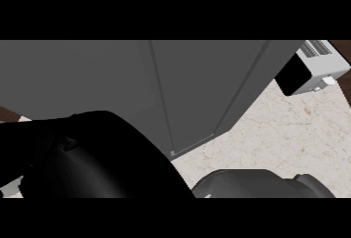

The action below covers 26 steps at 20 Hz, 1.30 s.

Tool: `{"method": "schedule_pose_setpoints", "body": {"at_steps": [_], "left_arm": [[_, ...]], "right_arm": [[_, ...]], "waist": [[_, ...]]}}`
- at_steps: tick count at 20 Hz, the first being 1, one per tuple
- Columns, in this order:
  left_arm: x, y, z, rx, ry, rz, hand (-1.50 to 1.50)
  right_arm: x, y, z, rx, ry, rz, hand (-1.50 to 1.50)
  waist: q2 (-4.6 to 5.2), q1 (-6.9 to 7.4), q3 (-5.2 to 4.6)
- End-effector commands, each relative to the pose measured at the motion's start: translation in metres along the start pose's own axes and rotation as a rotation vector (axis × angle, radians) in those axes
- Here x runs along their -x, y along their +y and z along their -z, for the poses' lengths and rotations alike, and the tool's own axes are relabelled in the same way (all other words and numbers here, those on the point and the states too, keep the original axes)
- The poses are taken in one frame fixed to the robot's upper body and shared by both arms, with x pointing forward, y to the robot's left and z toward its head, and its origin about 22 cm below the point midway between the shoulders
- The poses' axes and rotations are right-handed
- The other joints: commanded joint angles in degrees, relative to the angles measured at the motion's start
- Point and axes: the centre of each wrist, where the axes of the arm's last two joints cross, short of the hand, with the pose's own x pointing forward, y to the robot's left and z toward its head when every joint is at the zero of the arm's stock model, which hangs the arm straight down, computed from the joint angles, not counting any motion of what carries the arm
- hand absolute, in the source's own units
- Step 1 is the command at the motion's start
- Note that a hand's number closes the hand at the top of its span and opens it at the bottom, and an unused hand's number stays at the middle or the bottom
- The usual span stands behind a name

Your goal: Pick up the wine, place it into the cabinet and close the cabinet

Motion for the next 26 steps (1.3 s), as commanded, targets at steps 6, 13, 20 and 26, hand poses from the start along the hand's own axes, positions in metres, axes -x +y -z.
{"method": "schedule_pose_setpoints", "body": {"at_steps": [6,13,20,26], "left_arm": [[-0.02,0.033,-0.003,0.033,-0.022,0.009,1.5],[-0.023,0.036,-0.008,0.003,-0.033,0.0,1.5],[-0.033,0.04,0.003,0.016,-0.043,0.015,1.5],[-0.036,0.031,0.008,0.024,-0.054,0.015,1.5]], "right_arm": [[0.029,-0.016,0.085,0.175,0.048,-0.024,1.5],[0.064,-0.068,0.125,0.258,0.137,-0.018,1.5],[0.111,-0.107,0.122,0.322,0.179,-0.089,1.5],[0.148,-0.124,0.105,0.374,0.193,-0.156,1.5]], "waist": [[0.54,0.53,0.03],[0.58,-0.12,0.11],[1.17,-0.33,0.09],[1.74,0.01,0.11]]}}
